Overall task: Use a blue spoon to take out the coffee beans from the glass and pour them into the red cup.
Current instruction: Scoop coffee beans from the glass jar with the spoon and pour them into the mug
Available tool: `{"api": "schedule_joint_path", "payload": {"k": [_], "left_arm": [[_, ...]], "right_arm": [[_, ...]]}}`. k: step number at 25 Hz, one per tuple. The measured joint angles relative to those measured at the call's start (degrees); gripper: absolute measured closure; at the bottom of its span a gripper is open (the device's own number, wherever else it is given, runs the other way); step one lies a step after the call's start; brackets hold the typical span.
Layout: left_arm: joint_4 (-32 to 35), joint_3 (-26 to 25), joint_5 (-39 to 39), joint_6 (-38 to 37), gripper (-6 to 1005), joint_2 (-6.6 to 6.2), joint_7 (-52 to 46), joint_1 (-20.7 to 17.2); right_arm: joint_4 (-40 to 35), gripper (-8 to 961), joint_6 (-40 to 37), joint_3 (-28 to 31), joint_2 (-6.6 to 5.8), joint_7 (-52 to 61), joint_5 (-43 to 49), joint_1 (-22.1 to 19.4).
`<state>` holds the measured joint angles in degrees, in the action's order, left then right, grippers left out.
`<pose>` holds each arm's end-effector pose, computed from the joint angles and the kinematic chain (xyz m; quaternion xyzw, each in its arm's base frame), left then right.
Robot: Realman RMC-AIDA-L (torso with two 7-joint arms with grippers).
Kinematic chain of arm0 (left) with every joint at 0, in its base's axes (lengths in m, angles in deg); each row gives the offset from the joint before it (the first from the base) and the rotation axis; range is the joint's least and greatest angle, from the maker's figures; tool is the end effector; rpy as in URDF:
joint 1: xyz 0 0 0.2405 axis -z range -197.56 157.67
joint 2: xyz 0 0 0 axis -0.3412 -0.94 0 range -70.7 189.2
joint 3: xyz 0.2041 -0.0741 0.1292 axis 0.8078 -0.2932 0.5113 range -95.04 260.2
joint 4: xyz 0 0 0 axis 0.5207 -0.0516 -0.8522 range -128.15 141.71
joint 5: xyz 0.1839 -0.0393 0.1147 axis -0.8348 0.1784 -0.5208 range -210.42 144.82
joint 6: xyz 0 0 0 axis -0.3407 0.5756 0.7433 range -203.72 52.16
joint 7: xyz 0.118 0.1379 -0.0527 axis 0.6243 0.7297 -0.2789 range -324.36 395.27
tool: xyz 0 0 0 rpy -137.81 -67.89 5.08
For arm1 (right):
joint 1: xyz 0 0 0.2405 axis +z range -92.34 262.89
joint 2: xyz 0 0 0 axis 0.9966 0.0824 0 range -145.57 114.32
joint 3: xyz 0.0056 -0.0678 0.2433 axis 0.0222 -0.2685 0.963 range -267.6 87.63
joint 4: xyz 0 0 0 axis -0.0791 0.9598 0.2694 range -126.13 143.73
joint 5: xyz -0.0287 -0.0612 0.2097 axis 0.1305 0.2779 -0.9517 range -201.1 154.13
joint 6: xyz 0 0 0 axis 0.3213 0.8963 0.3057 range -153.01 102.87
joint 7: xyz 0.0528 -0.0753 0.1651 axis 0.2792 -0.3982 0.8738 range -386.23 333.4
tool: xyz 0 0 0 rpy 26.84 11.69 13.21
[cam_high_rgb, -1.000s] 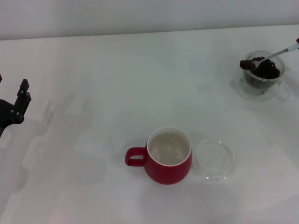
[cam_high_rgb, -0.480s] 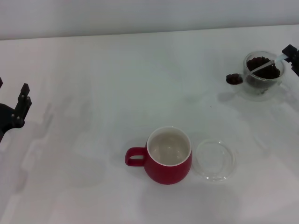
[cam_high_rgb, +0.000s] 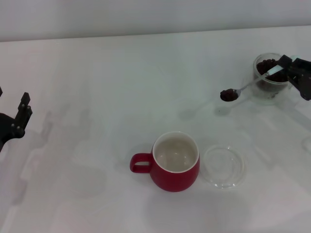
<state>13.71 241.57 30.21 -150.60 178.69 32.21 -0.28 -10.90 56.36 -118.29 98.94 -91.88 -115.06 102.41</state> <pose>-0.3311 0.3231 -0.0529 -0.7605 -0.1667 -0.2663 0.5683 0.3563 0.3259 0.0292 -0.5520 0.6367 0.5035 0.1910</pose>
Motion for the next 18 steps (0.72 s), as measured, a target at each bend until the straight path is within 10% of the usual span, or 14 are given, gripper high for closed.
{"api": "schedule_joint_path", "payload": {"k": [18], "left_arm": [[0.02,0.0,0.0,1.46,392,0.0,0.0,-0.07]], "right_arm": [[1.04,810,4.21,-6.52,0.55,-1.36,-0.55,0.76]]}}
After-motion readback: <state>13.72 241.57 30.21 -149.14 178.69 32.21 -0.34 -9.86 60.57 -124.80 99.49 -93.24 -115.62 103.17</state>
